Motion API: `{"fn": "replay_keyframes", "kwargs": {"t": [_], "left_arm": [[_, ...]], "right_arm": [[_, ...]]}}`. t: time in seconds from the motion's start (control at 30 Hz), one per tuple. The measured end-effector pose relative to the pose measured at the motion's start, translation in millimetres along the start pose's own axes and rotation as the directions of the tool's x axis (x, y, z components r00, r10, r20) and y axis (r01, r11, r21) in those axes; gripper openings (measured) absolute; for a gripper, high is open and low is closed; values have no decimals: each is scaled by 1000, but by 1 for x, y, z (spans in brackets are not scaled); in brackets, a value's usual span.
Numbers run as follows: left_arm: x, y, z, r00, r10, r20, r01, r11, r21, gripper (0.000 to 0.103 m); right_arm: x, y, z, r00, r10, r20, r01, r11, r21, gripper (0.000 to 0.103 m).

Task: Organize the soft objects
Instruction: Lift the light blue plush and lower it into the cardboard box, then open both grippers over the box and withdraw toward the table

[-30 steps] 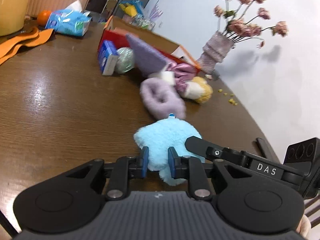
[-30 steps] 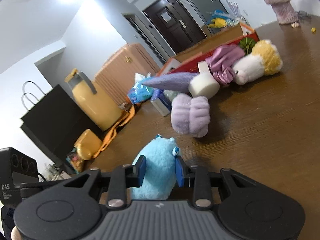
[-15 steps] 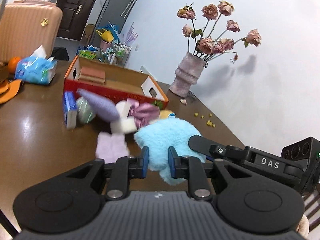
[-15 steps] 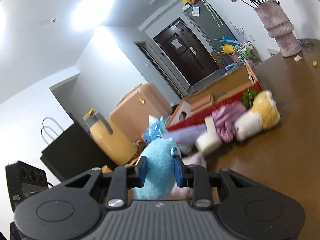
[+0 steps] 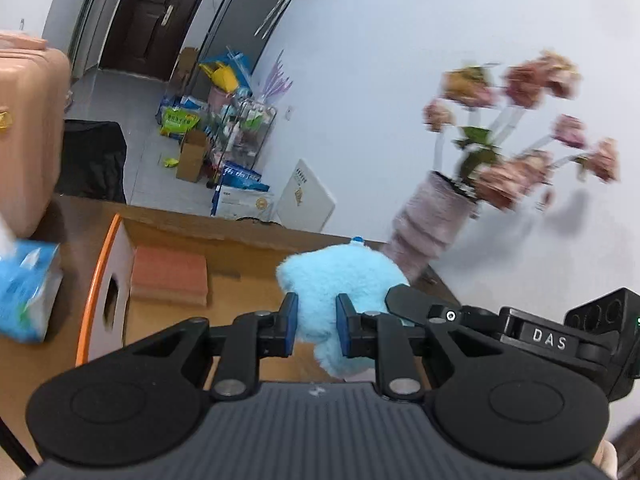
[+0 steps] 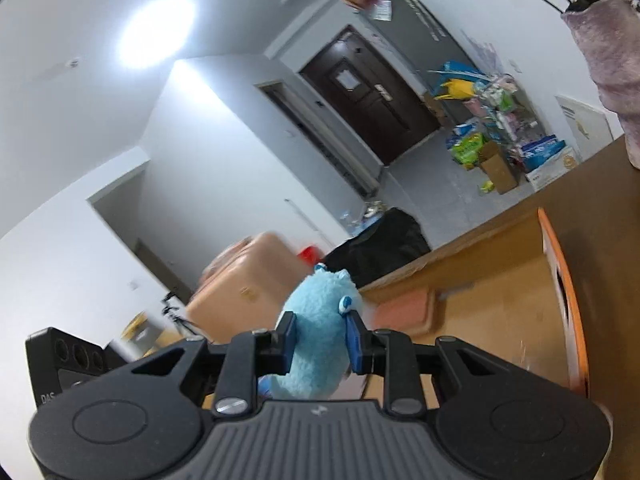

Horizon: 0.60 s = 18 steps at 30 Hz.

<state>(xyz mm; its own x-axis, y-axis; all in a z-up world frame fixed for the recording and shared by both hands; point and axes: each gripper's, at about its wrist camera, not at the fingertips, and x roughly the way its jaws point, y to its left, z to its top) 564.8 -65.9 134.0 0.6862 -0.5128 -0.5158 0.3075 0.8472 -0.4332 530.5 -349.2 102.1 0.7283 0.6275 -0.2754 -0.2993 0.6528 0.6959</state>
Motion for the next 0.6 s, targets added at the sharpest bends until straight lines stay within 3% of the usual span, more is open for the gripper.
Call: {"fn": "replay_keyframes", "kwargs": {"t": [0.17,0.33,0.43,0.57,0.6], "left_arm": [[94,37,32,993,55,-106,-58,998,-27,21],[166,62,37,964,179,-197,-181,983,9,20],[190,72,31,942,221,-254,-227,974,7,20],[194,70,22,935,257,-245,-252,966,53,23],[191,68,21,938,258,-233,-248,966,70,23]], "right_arm": [[79,-56,38,994,-82,-70,86,994,62,25],[147,-100,42,972,-178,-155,194,977,93,25],[171,-105,36,942,-270,-198,283,958,42,27],[187,-101,24,889,-396,-231,398,917,-37,31],[190,-98,22,873,-431,-230,425,902,-78,38]]}}
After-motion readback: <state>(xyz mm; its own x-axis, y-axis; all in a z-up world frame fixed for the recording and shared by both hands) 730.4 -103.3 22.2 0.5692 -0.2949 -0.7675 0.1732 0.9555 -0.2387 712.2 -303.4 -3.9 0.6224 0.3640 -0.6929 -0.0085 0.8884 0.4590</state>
